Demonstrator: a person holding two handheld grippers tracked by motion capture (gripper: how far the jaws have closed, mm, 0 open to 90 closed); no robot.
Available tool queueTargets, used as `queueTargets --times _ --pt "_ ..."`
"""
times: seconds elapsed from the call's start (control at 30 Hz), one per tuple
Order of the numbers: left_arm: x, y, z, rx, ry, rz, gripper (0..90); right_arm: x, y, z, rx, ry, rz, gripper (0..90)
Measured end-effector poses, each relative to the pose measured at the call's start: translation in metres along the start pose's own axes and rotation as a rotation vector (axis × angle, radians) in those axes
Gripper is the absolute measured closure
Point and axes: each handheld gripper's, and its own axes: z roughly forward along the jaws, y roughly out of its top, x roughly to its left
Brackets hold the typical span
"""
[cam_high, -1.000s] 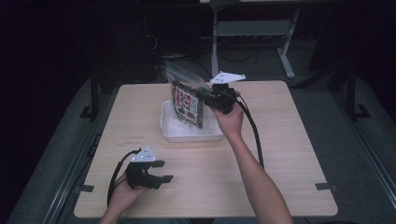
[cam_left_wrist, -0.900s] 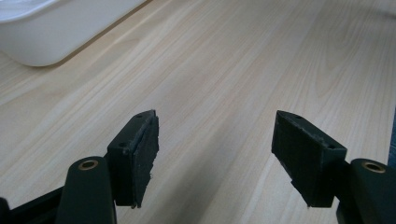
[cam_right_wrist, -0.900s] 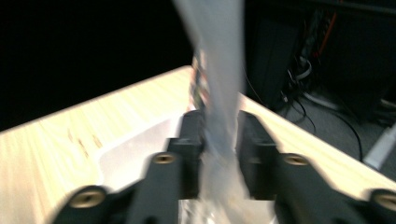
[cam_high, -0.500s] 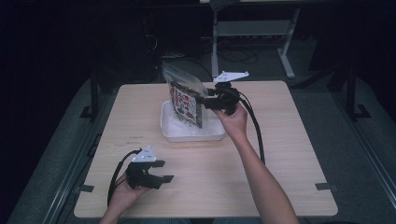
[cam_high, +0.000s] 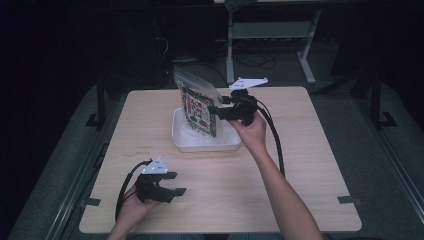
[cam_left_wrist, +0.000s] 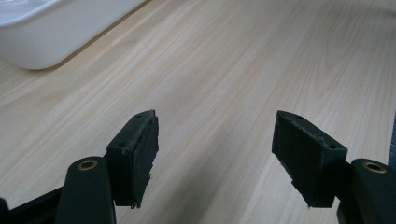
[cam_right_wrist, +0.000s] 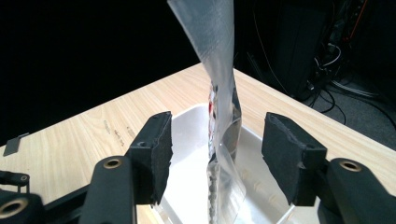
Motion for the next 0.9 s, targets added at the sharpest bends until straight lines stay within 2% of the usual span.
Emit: queueTargets --times 0.5,0.9 --pt "-0.001 0.0 0.002 0.014 0.008 0.006 30.0 -0.003 -0.017 -0.023 0.021 0.027 0.045 34.0" --pt "-0.002 0.001 0.002 0.016 0.01 0.012 29.5 -0.01 -0.038 -0.051 0.014 0.01 0.08 34.2"
